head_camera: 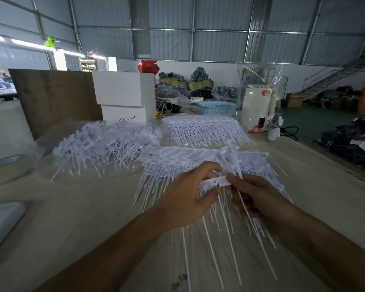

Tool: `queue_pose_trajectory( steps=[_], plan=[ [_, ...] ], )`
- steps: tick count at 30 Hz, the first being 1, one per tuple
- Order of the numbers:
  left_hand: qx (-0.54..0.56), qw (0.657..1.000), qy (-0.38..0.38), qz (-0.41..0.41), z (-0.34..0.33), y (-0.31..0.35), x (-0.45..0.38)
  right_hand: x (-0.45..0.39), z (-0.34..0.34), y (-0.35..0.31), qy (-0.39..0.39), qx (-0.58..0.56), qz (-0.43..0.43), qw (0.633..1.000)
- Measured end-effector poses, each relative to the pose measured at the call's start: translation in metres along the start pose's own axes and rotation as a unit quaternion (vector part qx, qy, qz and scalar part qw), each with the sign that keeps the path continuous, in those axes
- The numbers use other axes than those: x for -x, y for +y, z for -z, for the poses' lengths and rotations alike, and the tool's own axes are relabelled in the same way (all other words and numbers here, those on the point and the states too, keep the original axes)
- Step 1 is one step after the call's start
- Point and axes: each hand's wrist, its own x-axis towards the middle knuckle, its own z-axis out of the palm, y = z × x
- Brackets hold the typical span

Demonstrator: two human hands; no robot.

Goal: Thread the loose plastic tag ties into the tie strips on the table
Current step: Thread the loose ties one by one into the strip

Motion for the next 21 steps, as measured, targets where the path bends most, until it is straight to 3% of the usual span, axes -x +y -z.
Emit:
queue_pose_trajectory(
  steps=[8, 13, 16, 21],
  plan=[
    [-0.058, 0.998, -0.001, 0.021, 0.0000, -0.0035, 0.0007, -0.0028, -0.0011, 0.0026, 0.030, -0.030, -0.001, 0.999],
    [-0.155, 0.987, 0.024, -0.025, 0.0043, -0.0053, 0.0007, -0.0005, -0.0087, 0.0101, 0.005, -0.001, 0.000, 1.000],
    [-0.163, 0.986, 0.016, -0.026, 0.0066, -0.0044, -0.0007, -0.0001, -0.0088, 0.0092, 0.008, 0.048, 0.053, 0.997],
    [-0.061, 0.998, 0.003, 0.027, 0.0030, -0.0049, -0.0016, -0.0047, -0.0030, 0.0090, 0.037, 0.208, 0.172, 0.962]
  ],
)
